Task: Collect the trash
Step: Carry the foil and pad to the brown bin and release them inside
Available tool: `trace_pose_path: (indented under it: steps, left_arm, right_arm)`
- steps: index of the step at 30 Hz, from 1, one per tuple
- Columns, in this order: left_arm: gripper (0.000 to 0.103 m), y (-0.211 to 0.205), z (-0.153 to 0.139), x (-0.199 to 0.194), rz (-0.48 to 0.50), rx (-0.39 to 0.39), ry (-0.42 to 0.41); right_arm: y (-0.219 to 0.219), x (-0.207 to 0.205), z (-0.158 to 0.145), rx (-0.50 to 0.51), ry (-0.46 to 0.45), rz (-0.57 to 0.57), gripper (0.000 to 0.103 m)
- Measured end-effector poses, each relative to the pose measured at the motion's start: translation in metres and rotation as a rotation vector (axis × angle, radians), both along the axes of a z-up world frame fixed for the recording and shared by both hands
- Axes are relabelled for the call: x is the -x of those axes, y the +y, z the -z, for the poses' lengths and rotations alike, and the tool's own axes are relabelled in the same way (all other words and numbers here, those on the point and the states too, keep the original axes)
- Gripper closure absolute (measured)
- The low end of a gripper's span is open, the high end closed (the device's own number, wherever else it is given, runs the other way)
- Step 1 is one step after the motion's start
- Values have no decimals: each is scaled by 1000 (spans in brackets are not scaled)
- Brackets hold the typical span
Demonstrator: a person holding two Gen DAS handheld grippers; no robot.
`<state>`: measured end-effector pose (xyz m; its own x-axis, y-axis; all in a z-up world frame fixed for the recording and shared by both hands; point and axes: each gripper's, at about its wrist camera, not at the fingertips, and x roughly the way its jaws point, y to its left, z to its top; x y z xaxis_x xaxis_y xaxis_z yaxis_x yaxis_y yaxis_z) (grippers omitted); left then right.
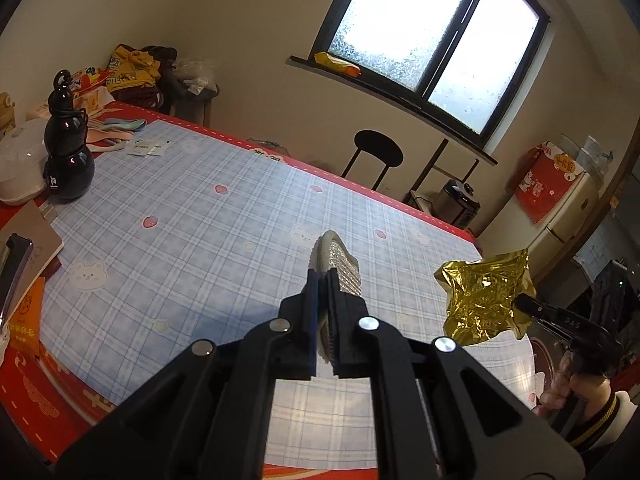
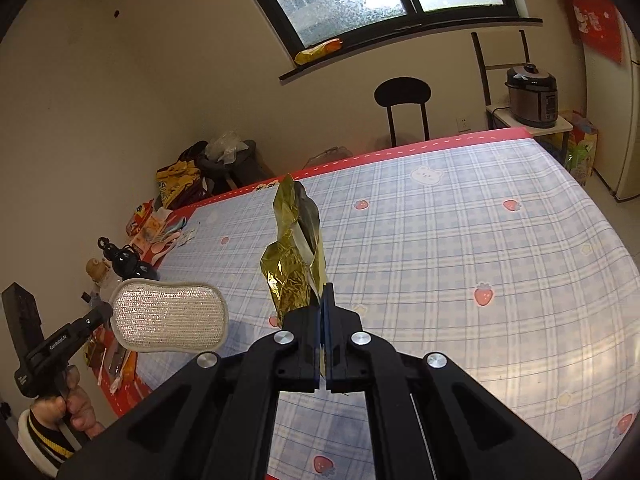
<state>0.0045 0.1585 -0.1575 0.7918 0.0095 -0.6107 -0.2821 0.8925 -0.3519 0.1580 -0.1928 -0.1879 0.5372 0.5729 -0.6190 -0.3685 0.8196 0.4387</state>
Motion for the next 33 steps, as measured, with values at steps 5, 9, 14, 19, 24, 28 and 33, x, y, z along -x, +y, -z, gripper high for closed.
trace_pose_path:
  steps: [5,9,14,19,24,28,33]
  left_arm:
    - [95,-33,-11,-7,26,-13,-12]
    - [95,-62,-18,-16,57,-23,-21]
    - [95,-104,-28,-34,104,-38,-33]
    - [95,-146,-35,-55,159,-48,-36]
    - [95,-191,-36,-78,217,-48,-39]
    - [95,-228,-34,-97,263,-43,-39]
    - [95,-271,-27,-117,316,-38,-32]
  right_arm:
    - [-44,4,-5,-18,-9,48,100]
    - [-87,8,-6,-26,-14,103,100]
    - [-143,10,-2,-33,-11,195,100]
    - [-205,12,6,-35,-7,299,100]
    - [-266,13,13,-12,-1,411,100]
    - [-323,13,22,16,15,516,100]
    - [-384,8,32,47,36,621,100]
